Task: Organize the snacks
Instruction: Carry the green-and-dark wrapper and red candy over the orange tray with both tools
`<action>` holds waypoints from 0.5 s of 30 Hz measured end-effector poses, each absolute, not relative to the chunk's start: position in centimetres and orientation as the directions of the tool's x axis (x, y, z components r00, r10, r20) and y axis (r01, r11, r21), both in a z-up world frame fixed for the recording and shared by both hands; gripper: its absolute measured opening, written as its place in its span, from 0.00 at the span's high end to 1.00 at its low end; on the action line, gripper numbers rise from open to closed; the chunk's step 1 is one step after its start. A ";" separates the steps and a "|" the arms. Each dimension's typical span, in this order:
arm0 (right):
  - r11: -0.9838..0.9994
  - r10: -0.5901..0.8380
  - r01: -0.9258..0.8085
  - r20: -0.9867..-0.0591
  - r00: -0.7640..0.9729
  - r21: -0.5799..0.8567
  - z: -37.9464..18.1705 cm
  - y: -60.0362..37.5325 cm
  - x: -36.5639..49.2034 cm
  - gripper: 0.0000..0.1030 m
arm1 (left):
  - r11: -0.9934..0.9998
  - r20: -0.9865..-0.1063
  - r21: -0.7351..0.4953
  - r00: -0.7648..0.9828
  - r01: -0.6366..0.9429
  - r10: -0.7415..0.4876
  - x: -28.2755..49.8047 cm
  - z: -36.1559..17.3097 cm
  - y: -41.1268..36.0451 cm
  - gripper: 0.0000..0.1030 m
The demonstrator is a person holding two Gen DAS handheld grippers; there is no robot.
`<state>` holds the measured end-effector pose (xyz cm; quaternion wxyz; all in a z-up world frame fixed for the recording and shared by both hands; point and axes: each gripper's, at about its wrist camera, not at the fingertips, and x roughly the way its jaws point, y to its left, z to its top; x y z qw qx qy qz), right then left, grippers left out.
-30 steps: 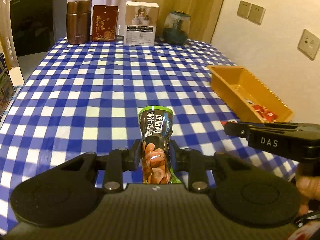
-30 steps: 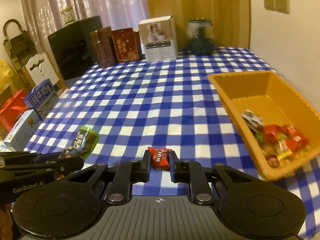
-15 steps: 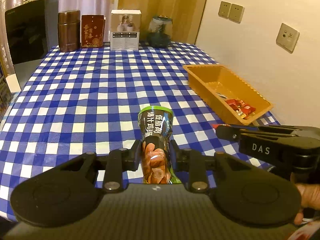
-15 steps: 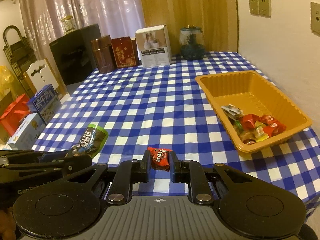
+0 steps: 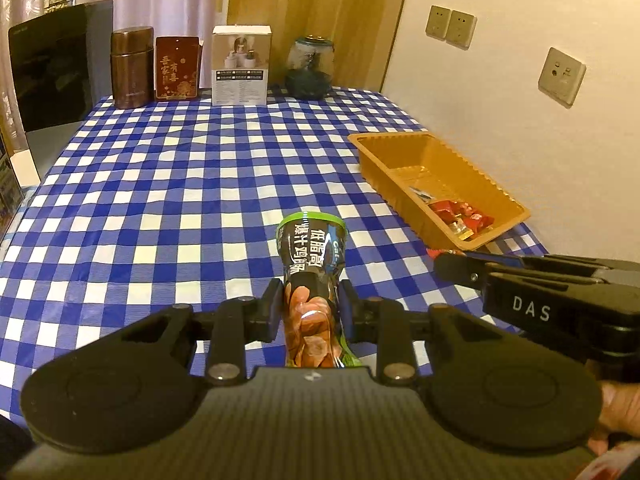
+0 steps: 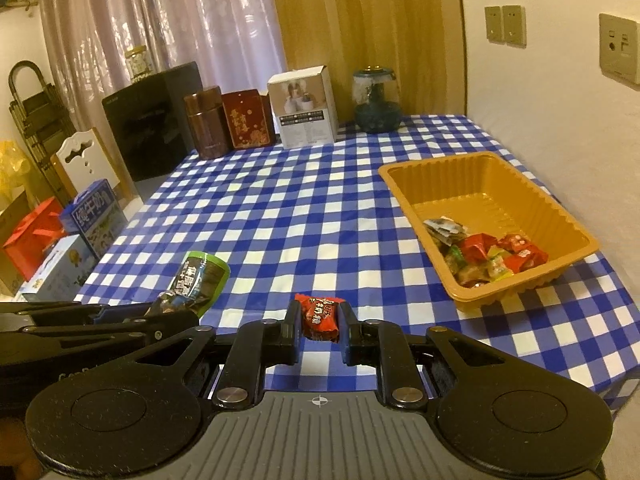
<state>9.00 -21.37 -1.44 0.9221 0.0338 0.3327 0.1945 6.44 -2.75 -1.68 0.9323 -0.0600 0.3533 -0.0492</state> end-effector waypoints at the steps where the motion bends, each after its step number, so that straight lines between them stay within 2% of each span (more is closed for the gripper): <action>1: 0.922 0.381 -0.334 -0.599 0.704 0.194 -1.4 -21.5 8.9 0.82 | 0.988 -0.652 -0.147 0.746 0.051 -0.136 6.4 -1.6 -2.9 0.75; 15: 0.941 0.338 -0.275 -0.595 0.729 0.198 -1.0 -24.3 8.2 0.82 | 0.981 -0.654 -0.168 0.734 0.093 -0.181 6.8 -1.3 -4.9 0.75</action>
